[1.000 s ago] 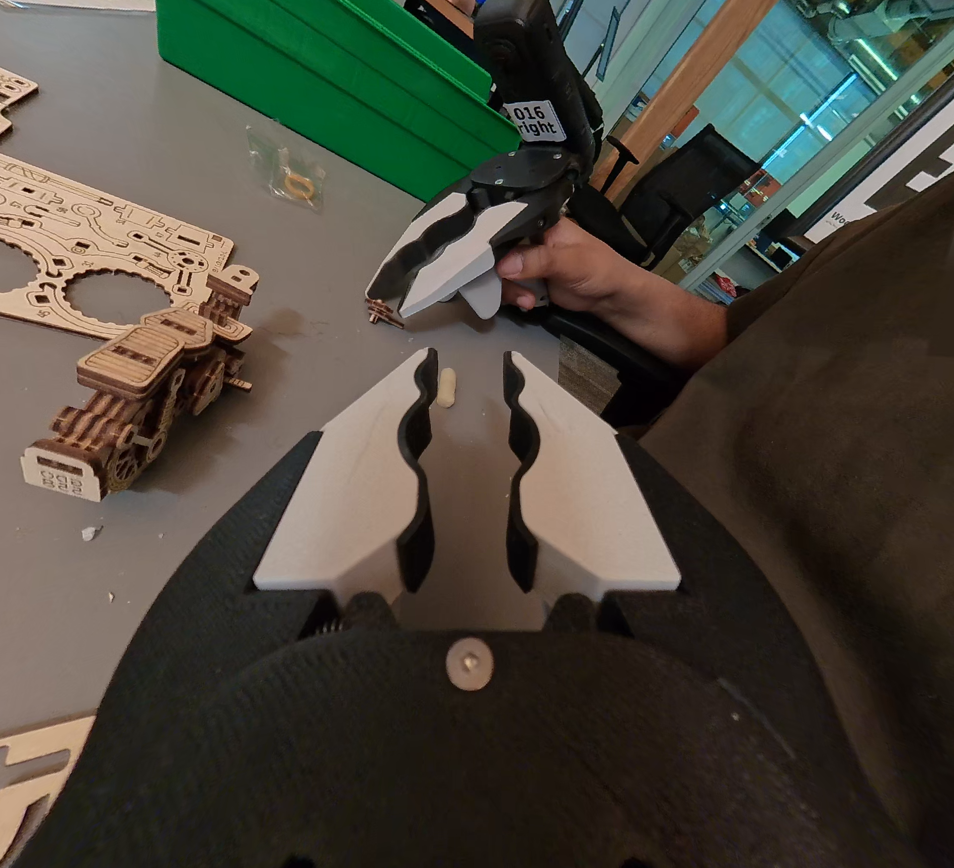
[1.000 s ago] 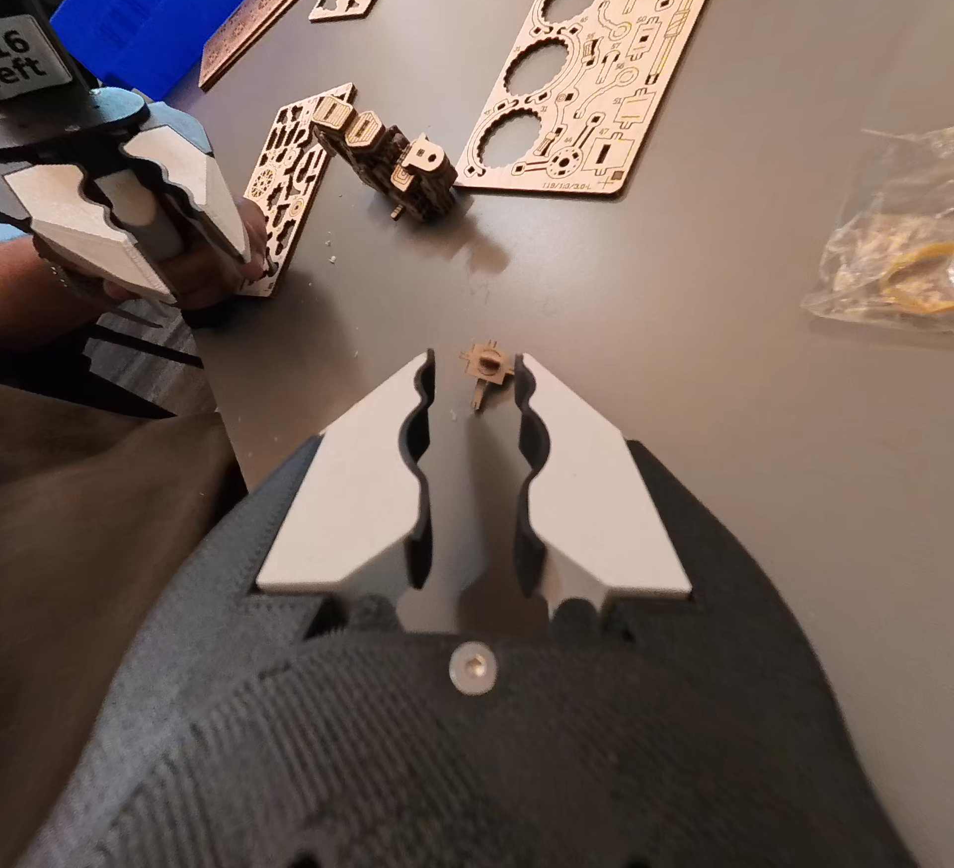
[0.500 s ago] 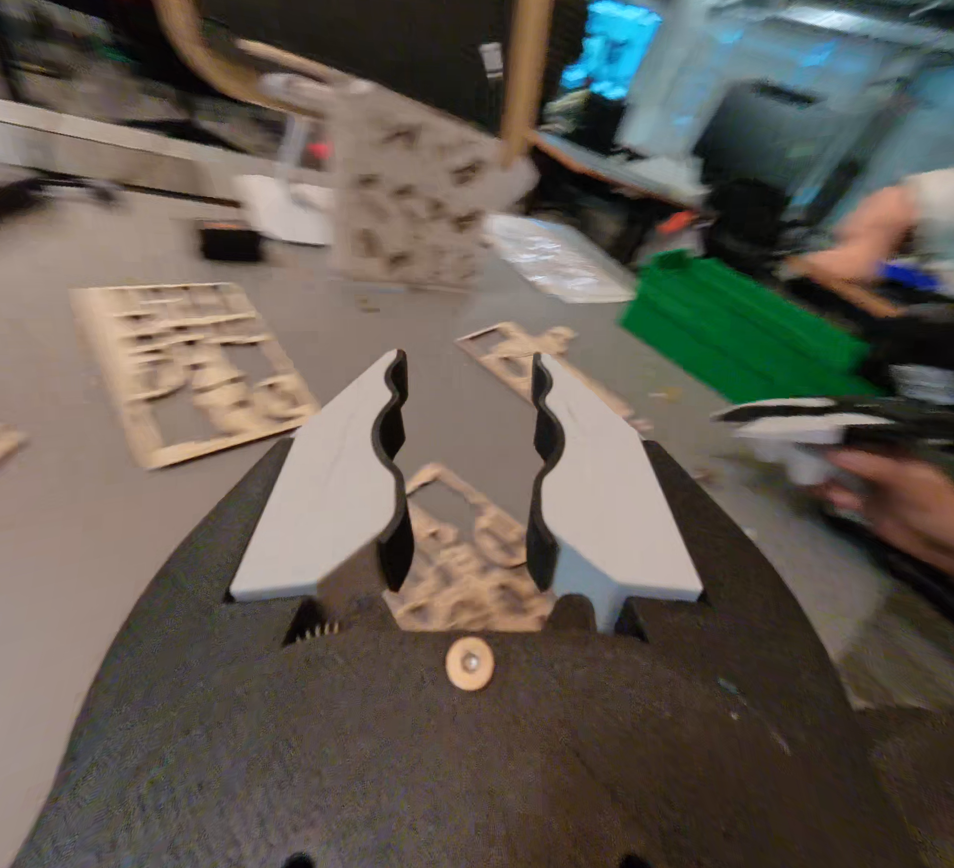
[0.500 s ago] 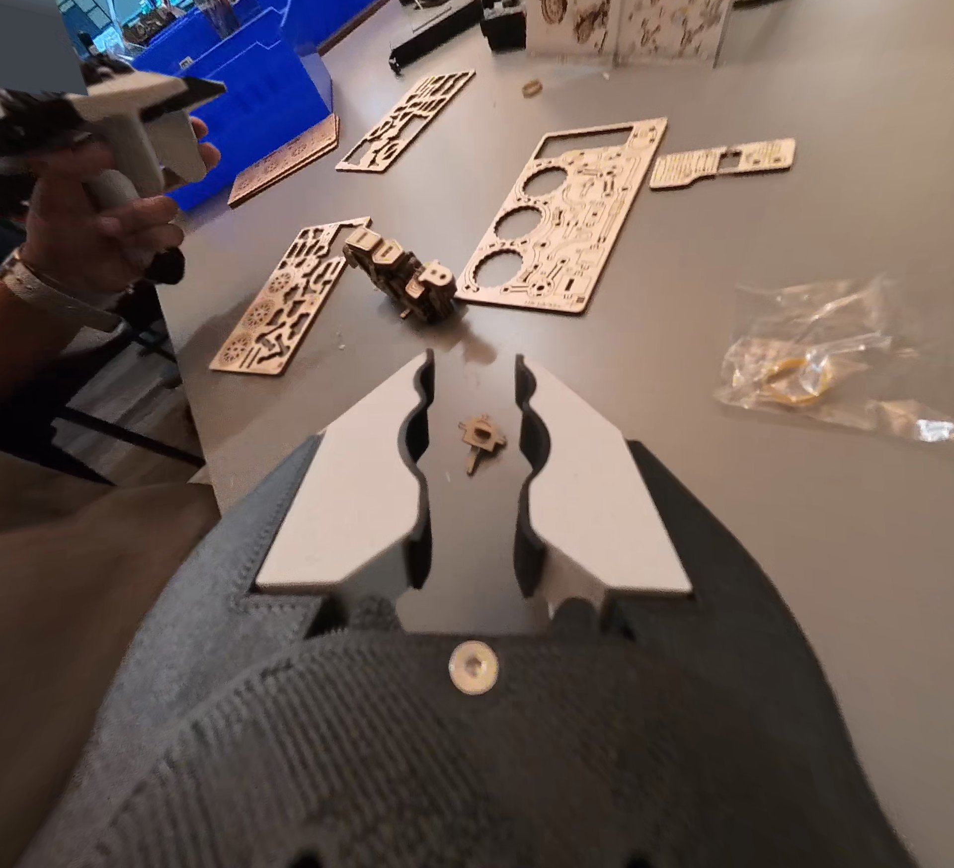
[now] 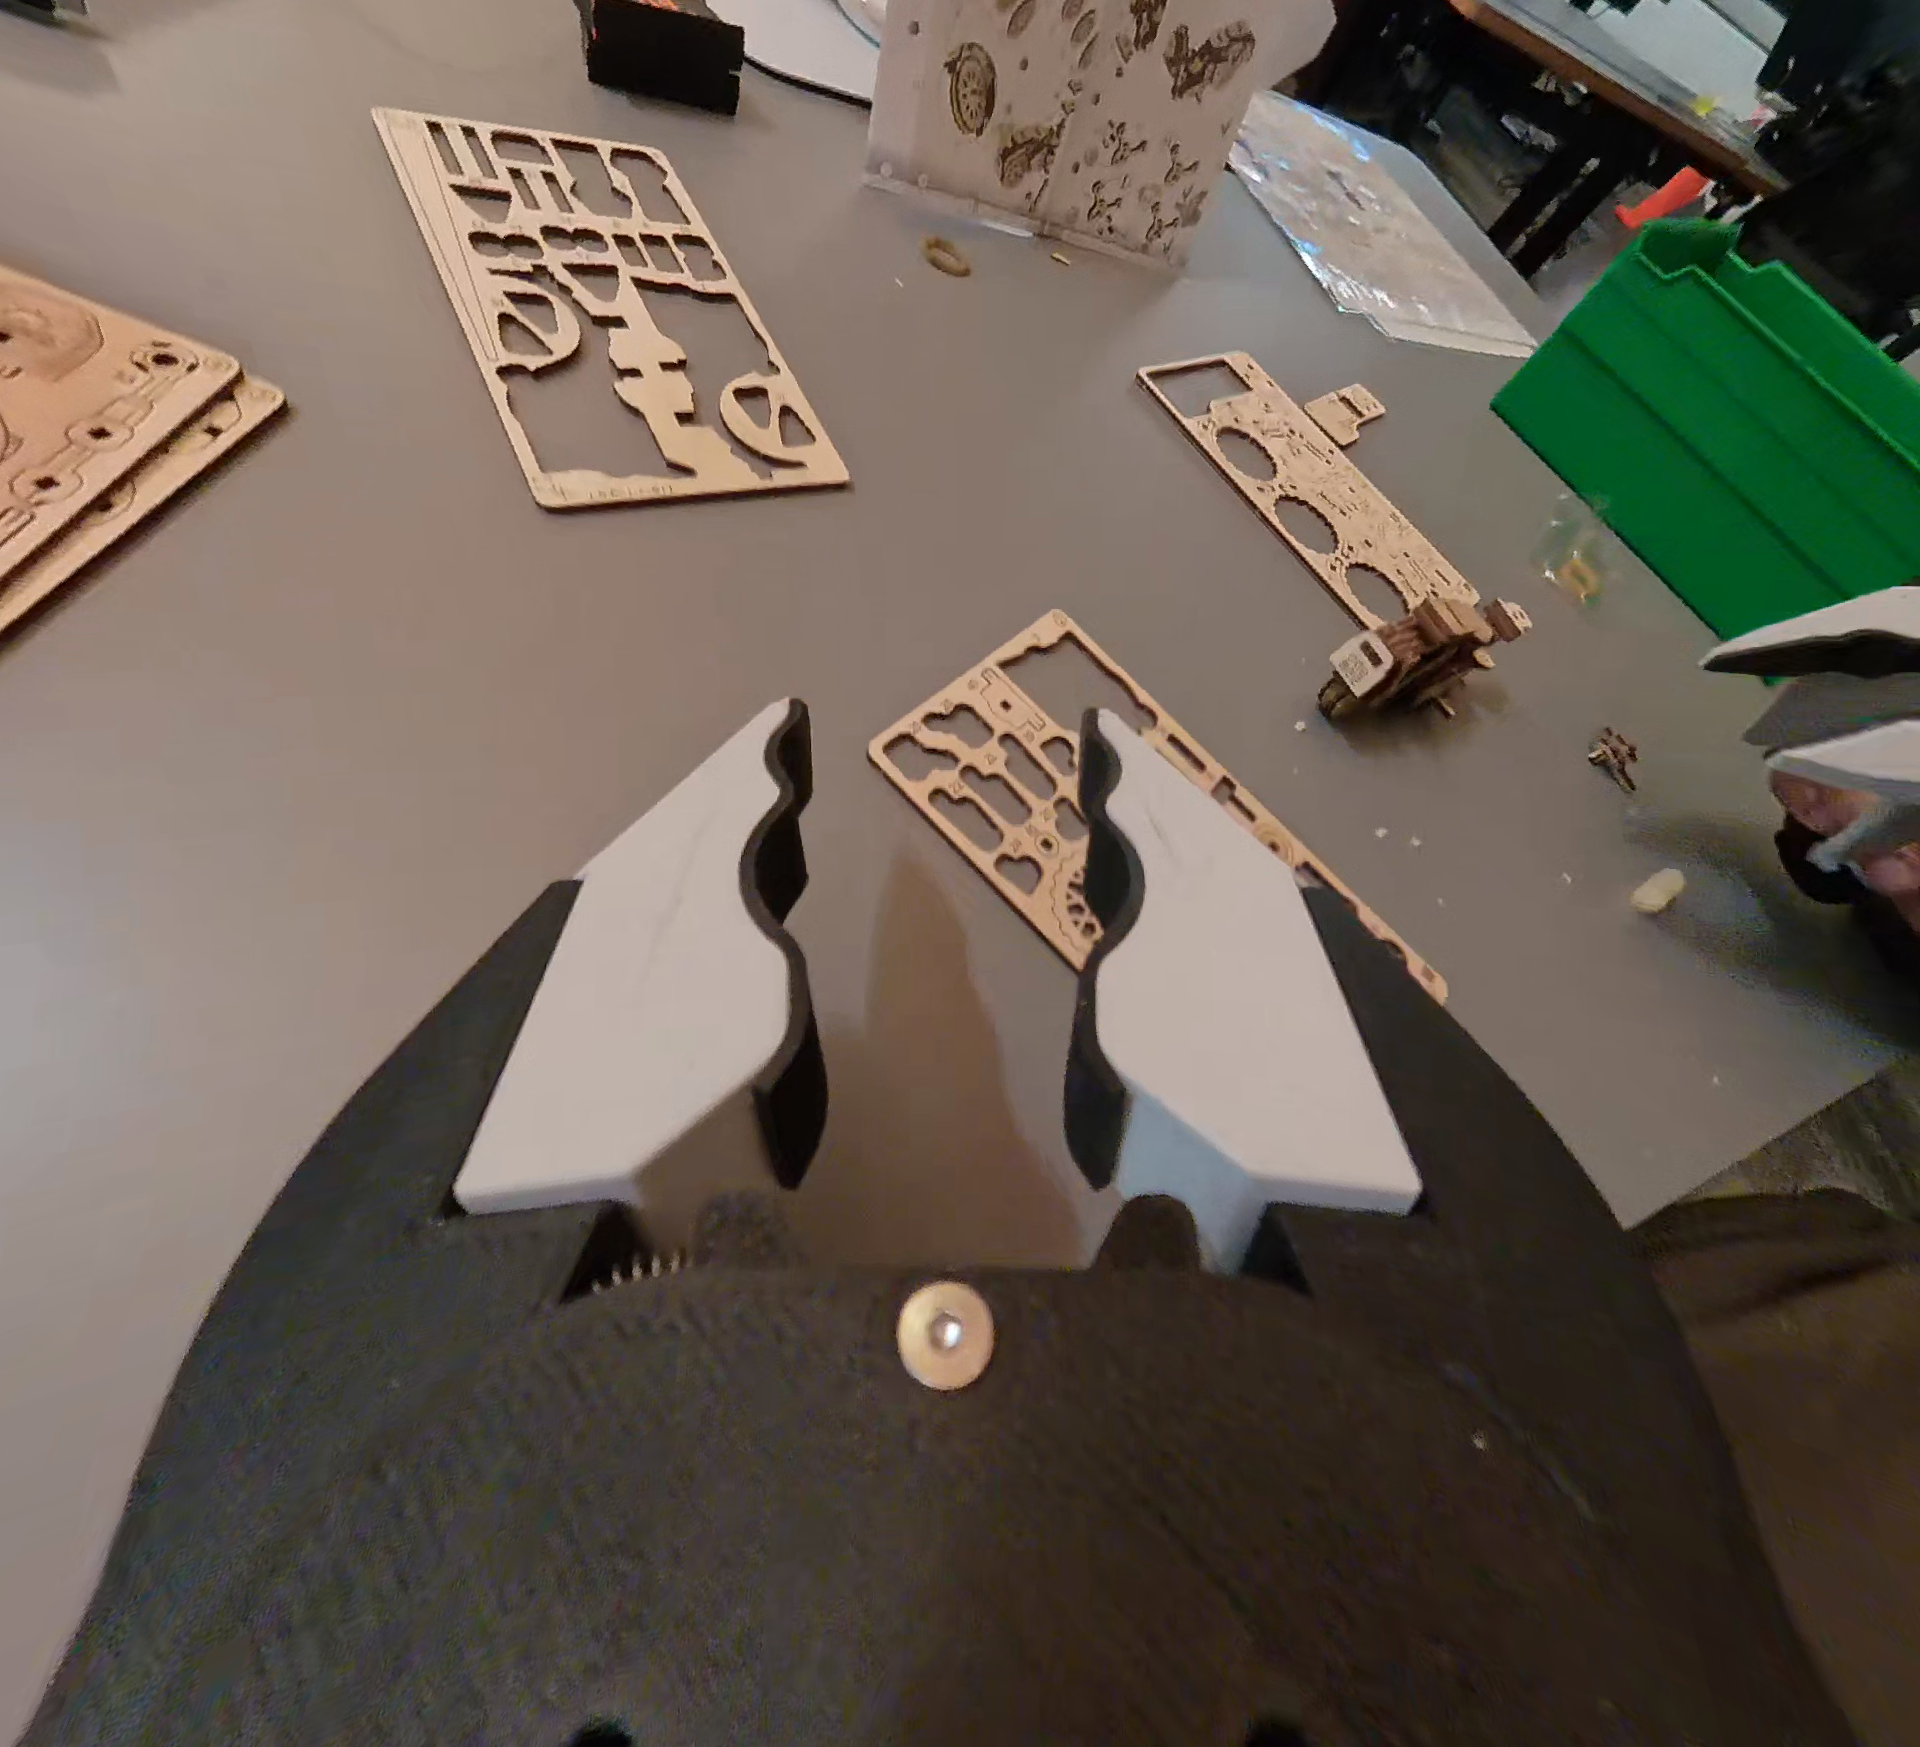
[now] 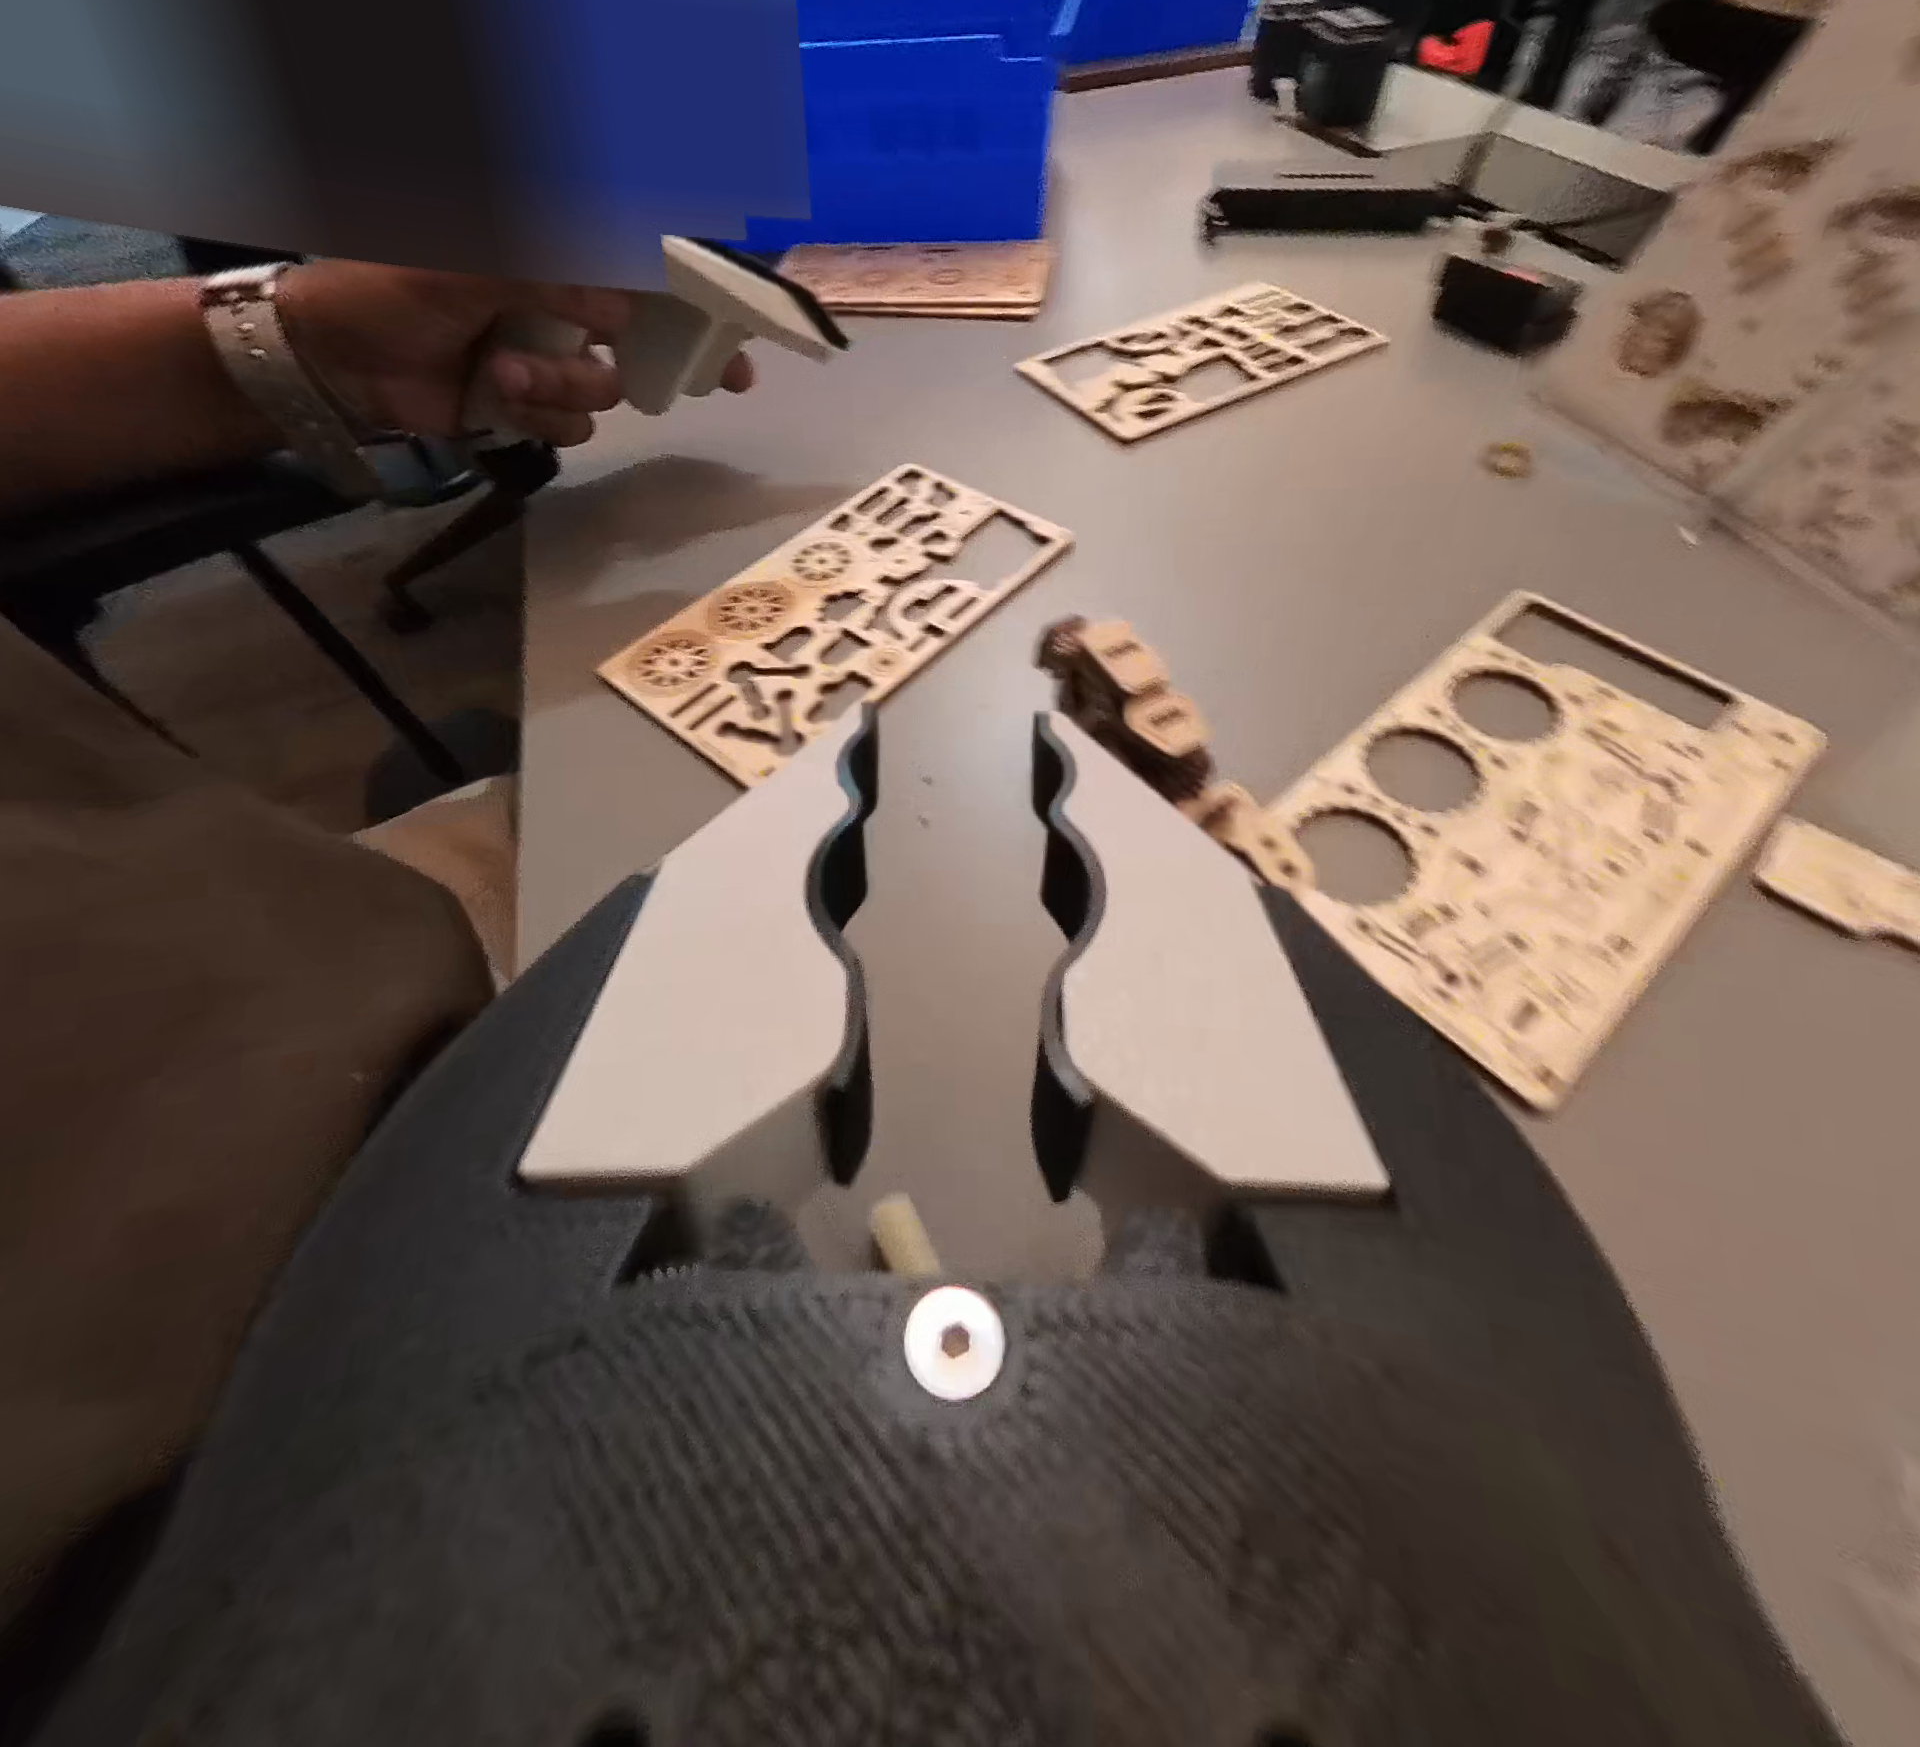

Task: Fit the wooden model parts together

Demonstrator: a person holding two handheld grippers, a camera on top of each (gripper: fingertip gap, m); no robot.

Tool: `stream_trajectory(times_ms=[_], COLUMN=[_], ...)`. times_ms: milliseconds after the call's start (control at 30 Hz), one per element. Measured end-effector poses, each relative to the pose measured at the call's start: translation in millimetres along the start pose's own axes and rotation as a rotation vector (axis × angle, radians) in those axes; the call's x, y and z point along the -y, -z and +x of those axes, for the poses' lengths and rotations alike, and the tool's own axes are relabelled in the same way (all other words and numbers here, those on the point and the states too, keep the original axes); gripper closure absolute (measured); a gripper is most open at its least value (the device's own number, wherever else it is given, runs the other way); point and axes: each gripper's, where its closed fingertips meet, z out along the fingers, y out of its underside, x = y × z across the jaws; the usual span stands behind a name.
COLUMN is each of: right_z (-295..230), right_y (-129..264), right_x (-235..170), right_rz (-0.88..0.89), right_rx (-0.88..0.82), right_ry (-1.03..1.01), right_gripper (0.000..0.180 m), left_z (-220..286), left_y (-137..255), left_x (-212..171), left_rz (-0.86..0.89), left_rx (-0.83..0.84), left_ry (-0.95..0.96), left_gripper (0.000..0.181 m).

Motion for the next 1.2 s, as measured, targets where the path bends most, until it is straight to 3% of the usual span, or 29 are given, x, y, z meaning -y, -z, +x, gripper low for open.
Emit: stream_trajectory(times_ms=[200,333,500,833,1200], right_z=[-65.2,-102.8,-110.5,-95.4,-96.3], right_y=[-42.4,-63.8,-83.6,-67.2,-47.6], right_x=[-8.0,-11.2,-21.5,-45.6,-31.0], right_rz=[-0.124,-0.186,-0.264,-0.290,-0.170], right_rx=[0.205,0.319,0.303,0.210,0.206], right_ry=[0.110,0.039,0.060,0.101,0.054], right_gripper=[0.151,0.154,0.152,0.149,0.154], left_z=[7.4,11.7,13.9,9.7,14.1], left_y=[4.6,0.8,-2.0,-17.6,-38.7], left_x=[-21.7,-26.7,-25.8,-18.8,-0.5], left_rz=[-0.064,-0.084,-0.087,-0.107,-0.062], left_rx=[-0.011,-0.026,-0.042,-0.025,-0.031], left_ry=[0.001,0.003,-0.009,-0.137,-0.166], left_gripper=[0.131,0.129,0.130,0.122,0.121])
